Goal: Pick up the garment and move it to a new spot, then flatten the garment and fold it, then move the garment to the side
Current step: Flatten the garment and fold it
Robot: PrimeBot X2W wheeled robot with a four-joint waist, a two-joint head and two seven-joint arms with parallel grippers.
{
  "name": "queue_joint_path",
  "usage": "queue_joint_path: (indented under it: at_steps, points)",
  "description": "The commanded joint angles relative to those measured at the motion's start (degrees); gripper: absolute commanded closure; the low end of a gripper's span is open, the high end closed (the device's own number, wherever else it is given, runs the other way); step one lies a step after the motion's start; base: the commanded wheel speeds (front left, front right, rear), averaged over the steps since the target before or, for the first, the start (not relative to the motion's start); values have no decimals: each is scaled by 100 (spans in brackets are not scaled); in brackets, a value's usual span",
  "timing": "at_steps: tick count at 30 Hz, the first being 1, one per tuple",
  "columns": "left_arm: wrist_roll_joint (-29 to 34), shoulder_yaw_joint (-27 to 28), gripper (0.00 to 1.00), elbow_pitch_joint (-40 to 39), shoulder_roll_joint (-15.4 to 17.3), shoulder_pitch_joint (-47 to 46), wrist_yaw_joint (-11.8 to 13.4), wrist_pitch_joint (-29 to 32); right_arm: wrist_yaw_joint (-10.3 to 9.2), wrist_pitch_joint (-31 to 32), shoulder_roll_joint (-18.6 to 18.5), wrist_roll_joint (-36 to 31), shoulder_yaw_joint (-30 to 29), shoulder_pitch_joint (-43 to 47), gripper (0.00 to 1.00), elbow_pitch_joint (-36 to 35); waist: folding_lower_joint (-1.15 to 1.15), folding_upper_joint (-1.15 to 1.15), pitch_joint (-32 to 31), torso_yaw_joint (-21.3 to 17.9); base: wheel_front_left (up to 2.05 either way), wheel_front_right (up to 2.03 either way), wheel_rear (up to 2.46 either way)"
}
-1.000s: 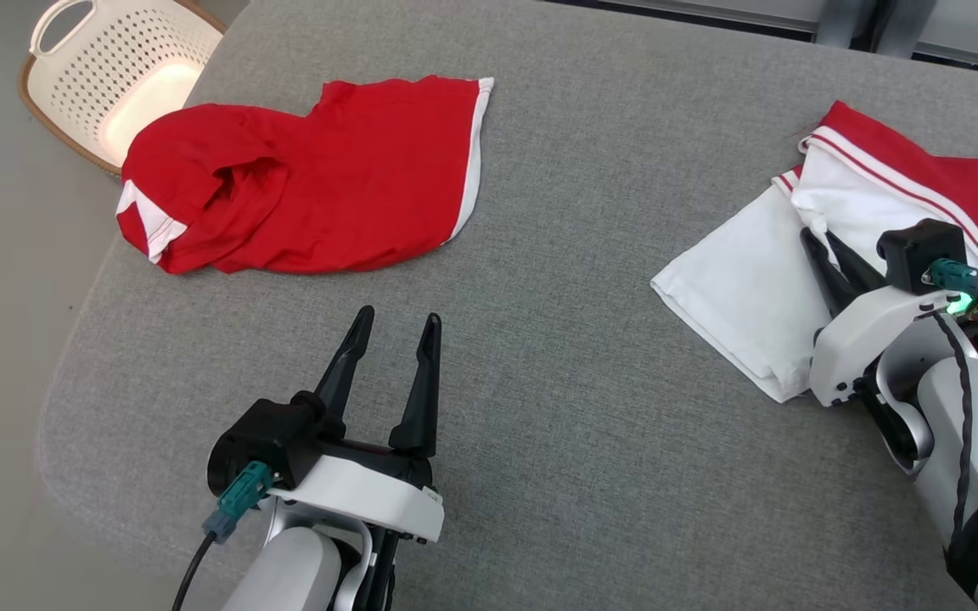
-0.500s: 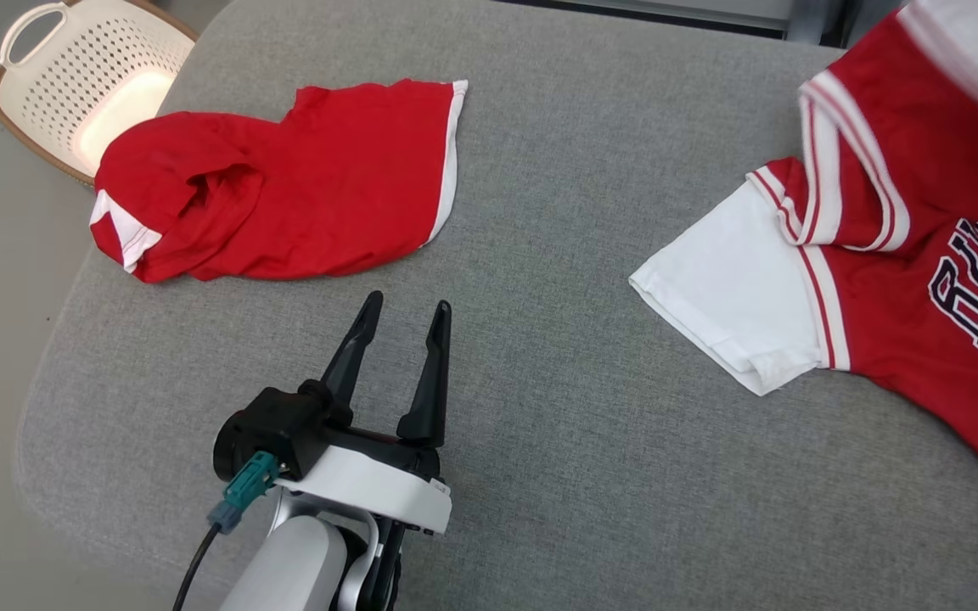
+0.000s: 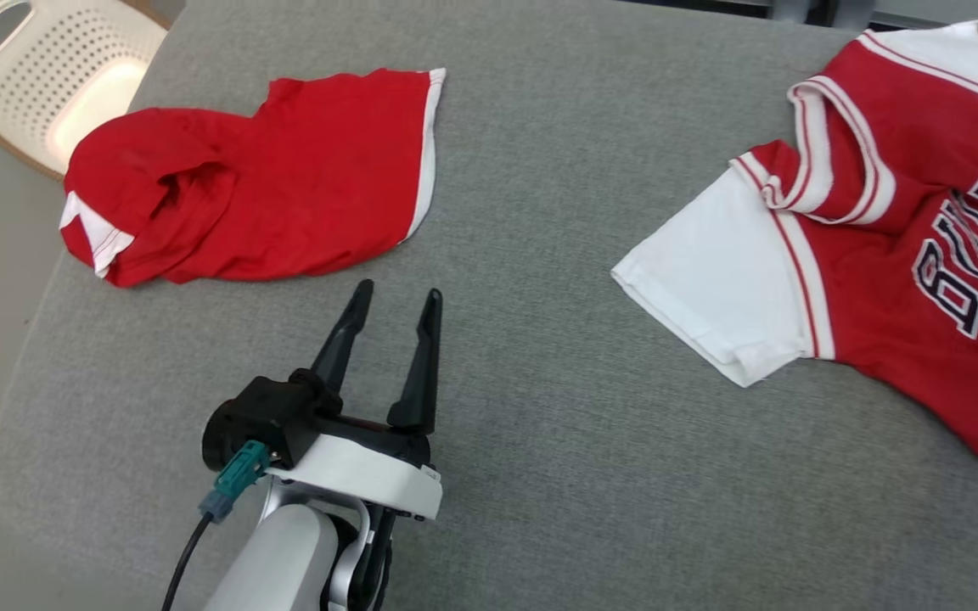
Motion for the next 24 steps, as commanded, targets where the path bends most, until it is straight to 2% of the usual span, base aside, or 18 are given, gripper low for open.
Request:
queue_joint_path:
  at_steps: [1, 6, 11, 17, 18, 24]
  points:
    - [85, 97, 0, 27, 20, -41, -6, -13, -4, -218, 88, 80, 22, 212, 0, 51, 0, 0, -199, -242, 0, 0, 0]
    - [291, 308, 0, 95, 20, 29, -89, -13, -4, -669, 361, 357, 118, 770, 0, -18, 0, 0, -483, -600, 0, 0, 0]
    - [478, 574, 0, 154, 20, 130, -173, -12, -4, -927, 705, 874, 26, 1744, 0, -502, 0, 0, -868, -1023, 0, 0, 0]
    - [590, 745, 0, 160, 21, 259, -221, -12, -3, -1003, 1071, 1147, -454, 3078, 0, -1586, 0, 0, -1202, -1431, 0, 0, 0]
    - [614, 794, 0, 163, 21, 294, -214, -12, -3, -1003, 1222, 1097, -617, 3554, 0, -2041, 0, 0, -1252, -1532, 0, 0, 0]
    - [679, 808, 0, 235, 22, 359, -273, -12, -3, -996, 1710, 884, -1161, 4958, 0, -3174, 0, 0, -1281, -1724, 0, 0, 0]
